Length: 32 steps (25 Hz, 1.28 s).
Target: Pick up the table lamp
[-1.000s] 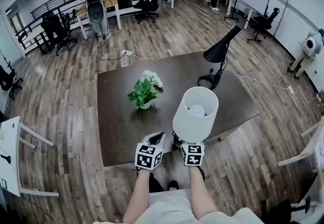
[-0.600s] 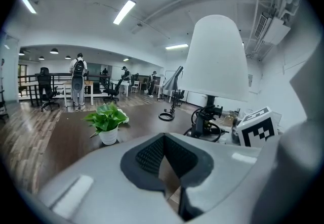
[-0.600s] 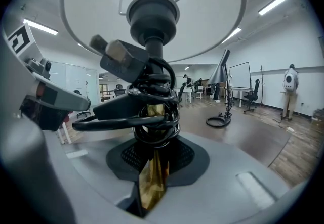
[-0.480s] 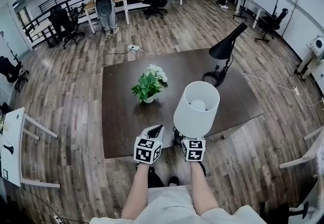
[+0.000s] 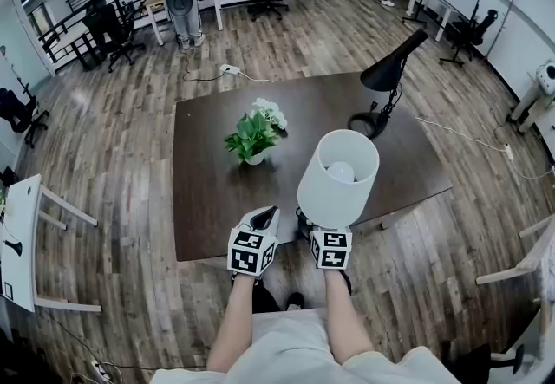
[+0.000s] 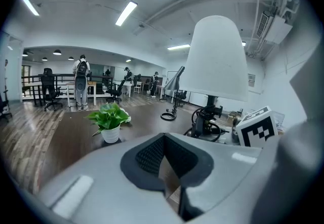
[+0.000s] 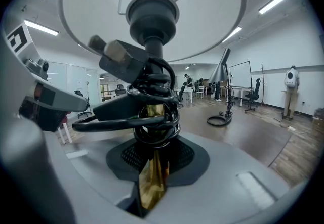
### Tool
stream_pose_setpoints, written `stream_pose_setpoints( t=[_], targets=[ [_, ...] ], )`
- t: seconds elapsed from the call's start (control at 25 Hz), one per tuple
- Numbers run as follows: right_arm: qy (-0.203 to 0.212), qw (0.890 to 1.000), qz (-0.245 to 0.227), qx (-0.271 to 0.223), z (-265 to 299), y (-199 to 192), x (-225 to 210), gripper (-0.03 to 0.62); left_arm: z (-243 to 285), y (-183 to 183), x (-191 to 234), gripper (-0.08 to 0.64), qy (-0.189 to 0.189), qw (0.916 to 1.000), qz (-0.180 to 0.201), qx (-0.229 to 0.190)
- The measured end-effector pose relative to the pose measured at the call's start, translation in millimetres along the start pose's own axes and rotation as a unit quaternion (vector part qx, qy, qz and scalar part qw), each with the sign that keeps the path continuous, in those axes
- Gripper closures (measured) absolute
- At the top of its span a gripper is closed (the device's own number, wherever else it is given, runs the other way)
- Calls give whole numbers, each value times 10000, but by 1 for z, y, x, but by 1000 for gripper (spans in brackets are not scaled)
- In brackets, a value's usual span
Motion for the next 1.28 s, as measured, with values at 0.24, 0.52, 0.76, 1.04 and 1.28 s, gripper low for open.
stream_pose_setpoints(
  t=[0.24, 0.52, 0.76, 1.04, 1.28],
  targets=[
    [-46, 10000, -3, 61, 4, -4, 3, 497, 3, -5, 7, 558, -31, 10000, -80, 35],
    [-196, 9996, 37, 179, 22, -6, 13, 497, 11, -6, 29, 558, -197, 9994, -99, 266],
    [-407, 9990, 131, 119, 44, 9, 18, 499, 25, 12, 47, 558, -411, 9978, 29, 526],
    [-509, 9983, 260, 89, 64, 23, 17, 499, 42, 32, 54, 558, -597, 9964, 245, 557],
    [-545, 9982, 225, 125, 68, 31, 9, 499, 53, 45, 51, 558, -714, 9954, 347, 528]
  ],
)
Point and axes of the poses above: the fingertips, and each gripper's own axes: z forward along the fingers, x to its left, y out of its top, the point moved 7 cm from there along -z, backward along the fingers, and after that the axes turned 13 degrees about -z, right-handed, at the moved point
